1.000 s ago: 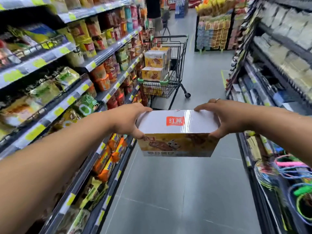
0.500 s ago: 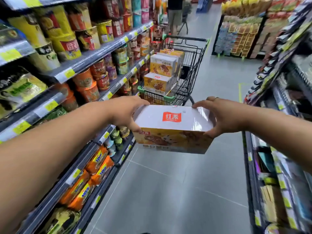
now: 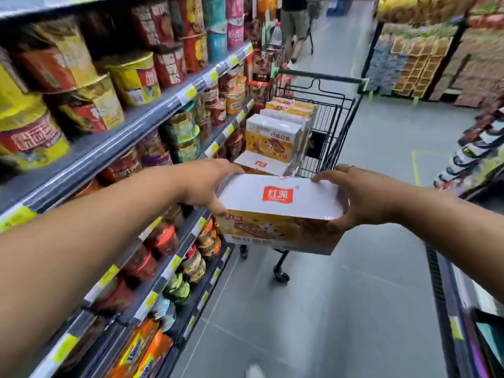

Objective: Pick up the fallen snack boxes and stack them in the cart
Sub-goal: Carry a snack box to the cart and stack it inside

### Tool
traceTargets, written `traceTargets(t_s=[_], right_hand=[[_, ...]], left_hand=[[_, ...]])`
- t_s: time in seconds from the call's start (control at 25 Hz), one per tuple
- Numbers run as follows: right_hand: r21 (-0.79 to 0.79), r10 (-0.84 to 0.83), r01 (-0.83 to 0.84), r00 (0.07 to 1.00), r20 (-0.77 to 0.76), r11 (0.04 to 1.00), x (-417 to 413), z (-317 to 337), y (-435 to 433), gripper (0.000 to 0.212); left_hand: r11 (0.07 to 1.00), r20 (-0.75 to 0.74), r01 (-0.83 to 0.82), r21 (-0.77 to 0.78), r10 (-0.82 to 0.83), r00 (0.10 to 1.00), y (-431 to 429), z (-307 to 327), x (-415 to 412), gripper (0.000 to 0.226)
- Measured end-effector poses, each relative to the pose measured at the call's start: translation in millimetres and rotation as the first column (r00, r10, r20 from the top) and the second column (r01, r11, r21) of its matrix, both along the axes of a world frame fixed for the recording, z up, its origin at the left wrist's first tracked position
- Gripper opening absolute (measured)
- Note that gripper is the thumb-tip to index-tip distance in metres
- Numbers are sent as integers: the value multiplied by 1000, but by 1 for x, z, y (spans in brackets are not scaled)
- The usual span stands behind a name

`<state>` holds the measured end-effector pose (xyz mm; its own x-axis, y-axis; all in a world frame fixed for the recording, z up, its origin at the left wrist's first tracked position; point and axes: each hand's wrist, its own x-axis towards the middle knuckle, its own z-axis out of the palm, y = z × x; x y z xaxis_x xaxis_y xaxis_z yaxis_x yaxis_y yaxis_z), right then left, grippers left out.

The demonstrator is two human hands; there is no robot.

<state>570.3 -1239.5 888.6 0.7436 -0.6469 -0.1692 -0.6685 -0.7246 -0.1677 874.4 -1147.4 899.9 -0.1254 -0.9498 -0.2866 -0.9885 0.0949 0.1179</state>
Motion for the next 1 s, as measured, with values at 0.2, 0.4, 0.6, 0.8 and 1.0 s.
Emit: traceTargets(t_s=[0.2,0.4,0.6,0.8,1.0], right_hand=[[32,-58,58,998,7,998,46,-10,-108,97],[35,-48,48,999,-3,998,91,-39,-227,100],[65,-30,31,999,-18,997,136,-70,-319,102],[112,-51,57,997,-57,992,174,-100,-375,102],[156,-158,168,984,-77,973,200,-134,-399,103]], left_hand=[[999,44,42,6,-42,998,-129,-8,51,107],[999,93,21,26,-24,995,-241,-30,92,106],[998,149,-14,64,4,989,-328,-50,126,103],[990,147,-7,139,-14,989,-398,-81,164,102],[967,158,101,233,-140,978,-455,-106,186,104]])
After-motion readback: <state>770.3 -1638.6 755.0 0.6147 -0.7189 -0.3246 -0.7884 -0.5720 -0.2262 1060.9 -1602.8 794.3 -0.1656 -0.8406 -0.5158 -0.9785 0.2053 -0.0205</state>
